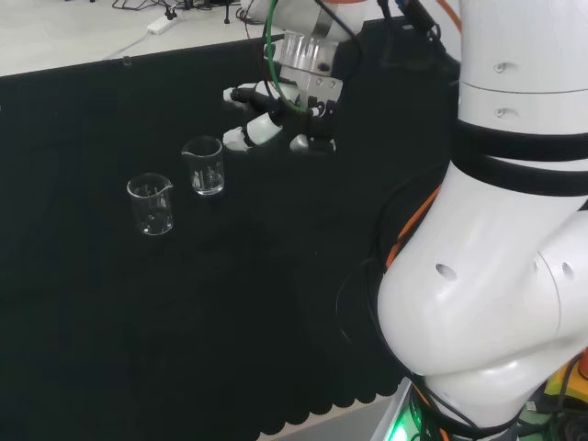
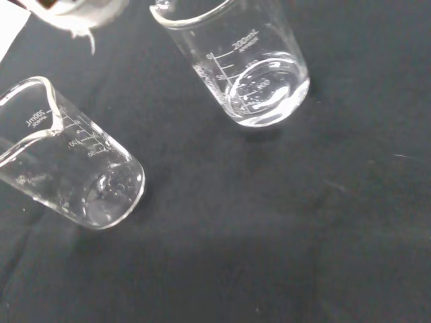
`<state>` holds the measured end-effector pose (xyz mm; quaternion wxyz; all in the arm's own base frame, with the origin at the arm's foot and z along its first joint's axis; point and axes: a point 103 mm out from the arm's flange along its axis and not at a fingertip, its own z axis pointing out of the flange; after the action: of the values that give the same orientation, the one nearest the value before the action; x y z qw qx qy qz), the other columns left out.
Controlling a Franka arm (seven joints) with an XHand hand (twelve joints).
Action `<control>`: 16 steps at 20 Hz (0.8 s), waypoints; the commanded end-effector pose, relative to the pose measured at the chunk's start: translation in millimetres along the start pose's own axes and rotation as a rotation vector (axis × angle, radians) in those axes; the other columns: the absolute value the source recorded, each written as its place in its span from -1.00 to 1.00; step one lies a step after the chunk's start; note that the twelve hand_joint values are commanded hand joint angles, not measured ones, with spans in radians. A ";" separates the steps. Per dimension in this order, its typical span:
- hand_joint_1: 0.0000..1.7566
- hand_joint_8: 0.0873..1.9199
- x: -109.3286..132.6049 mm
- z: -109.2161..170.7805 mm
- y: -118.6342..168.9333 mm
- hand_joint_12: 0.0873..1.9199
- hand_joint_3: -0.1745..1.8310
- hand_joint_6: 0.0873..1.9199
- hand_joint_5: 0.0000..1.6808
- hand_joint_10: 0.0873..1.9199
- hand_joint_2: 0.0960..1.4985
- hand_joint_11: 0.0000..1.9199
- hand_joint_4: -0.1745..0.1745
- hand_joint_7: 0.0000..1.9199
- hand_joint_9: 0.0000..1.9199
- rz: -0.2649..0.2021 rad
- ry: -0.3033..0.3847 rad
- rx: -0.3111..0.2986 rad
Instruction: Pick up the beaker on the right.
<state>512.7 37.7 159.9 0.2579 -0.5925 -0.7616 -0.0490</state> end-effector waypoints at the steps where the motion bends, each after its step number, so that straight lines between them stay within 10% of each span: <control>1: -0.18 -0.51 3.7 9.1 22.4 0.01 -0.19 -1.00 -0.81 -0.40 -0.32 -1.00 -0.27 -0.95 -0.88 -0.035 0.027 -0.023; 16: -0.18 -0.51 -13.5 26.6 54.3 -0.03 -0.21 -1.00 -0.82 -0.38 -0.35 -1.00 -0.30 -0.96 -0.85 -0.110 0.102 0.035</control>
<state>557.1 50.0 123.1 0.2919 -0.5541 -0.7765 -0.0694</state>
